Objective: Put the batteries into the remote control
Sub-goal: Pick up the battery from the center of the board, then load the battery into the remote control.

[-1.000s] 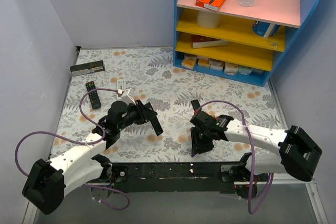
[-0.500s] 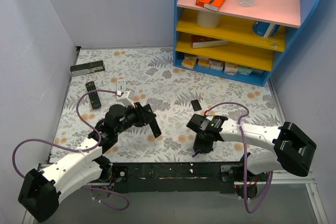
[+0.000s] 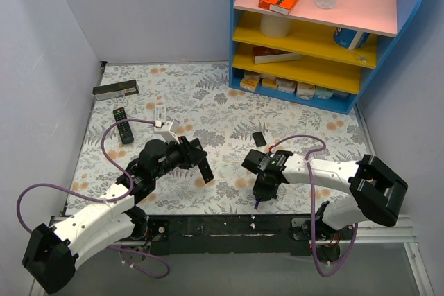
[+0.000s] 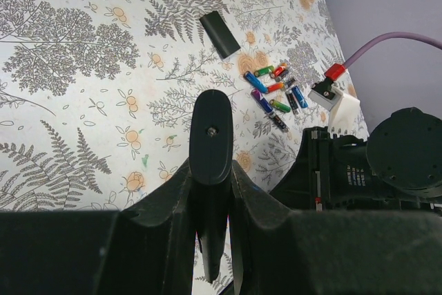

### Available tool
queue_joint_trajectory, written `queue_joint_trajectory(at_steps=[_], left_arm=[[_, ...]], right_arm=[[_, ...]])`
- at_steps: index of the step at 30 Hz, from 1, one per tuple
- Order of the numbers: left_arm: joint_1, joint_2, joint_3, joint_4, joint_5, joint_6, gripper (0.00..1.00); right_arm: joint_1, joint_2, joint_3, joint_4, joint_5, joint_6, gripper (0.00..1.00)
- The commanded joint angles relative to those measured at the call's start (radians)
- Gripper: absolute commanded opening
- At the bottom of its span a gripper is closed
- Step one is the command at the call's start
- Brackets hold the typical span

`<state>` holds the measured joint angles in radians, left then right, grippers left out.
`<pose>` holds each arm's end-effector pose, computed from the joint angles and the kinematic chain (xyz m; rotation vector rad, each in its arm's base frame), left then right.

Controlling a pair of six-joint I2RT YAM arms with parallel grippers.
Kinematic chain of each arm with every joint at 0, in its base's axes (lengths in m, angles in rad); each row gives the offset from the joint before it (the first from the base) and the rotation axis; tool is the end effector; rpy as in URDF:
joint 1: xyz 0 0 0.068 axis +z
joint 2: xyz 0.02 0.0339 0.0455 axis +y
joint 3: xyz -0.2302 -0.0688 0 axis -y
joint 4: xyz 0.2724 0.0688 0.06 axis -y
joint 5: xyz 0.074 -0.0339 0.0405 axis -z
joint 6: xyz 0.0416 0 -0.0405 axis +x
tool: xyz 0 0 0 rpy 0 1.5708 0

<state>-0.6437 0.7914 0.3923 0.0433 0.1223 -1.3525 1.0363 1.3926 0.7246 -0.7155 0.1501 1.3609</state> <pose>0.1894 -0.1484 0.1865 -0.6795 2.1076 -1.3661 0.1335 0.2134 0.1053 0.4937 2.8871 0.1762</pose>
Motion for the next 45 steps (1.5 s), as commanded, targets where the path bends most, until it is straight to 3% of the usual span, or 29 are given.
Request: queue_joint_trajectory(at_steps=[1,4,11,17,23,26,36,45], left_arm=[[-0.004,-0.018,0.002,0.007,-0.013,0.006,0.00],[-0.004,-0.009,-0.007,0.029,-0.003,-0.014,0.00],[-0.004,0.058,-0.015,0.148,0.036,-0.086,0.00],[-0.004,0.164,0.036,0.270,0.042,-0.115,0.00],[-0.002,0.318,0.134,0.429,0.097,-0.143,0.00],[-0.002,0.396,0.169,0.536,0.146,-0.187,0.00],[-0.002,0.554,0.269,0.762,0.290,-0.281,0.00],[-0.002,0.568,0.292,0.782,0.319,-0.318,0.00]], right_arm=[[0.007,0.043,0.050,-0.015,0.020,-0.008,0.11],[0.007,0.052,0.081,0.001,0.042,-0.061,0.01],[0.008,0.002,0.212,0.043,0.216,-0.296,0.01],[0.008,-0.147,0.272,0.201,0.387,-0.607,0.01],[0.008,-0.315,0.227,0.537,0.312,-0.944,0.01],[0.008,-0.349,0.223,0.612,0.267,-1.060,0.01],[0.008,-0.376,0.265,0.611,0.256,-1.218,0.01],[0.008,-0.386,0.227,0.619,0.172,-1.247,0.01]])
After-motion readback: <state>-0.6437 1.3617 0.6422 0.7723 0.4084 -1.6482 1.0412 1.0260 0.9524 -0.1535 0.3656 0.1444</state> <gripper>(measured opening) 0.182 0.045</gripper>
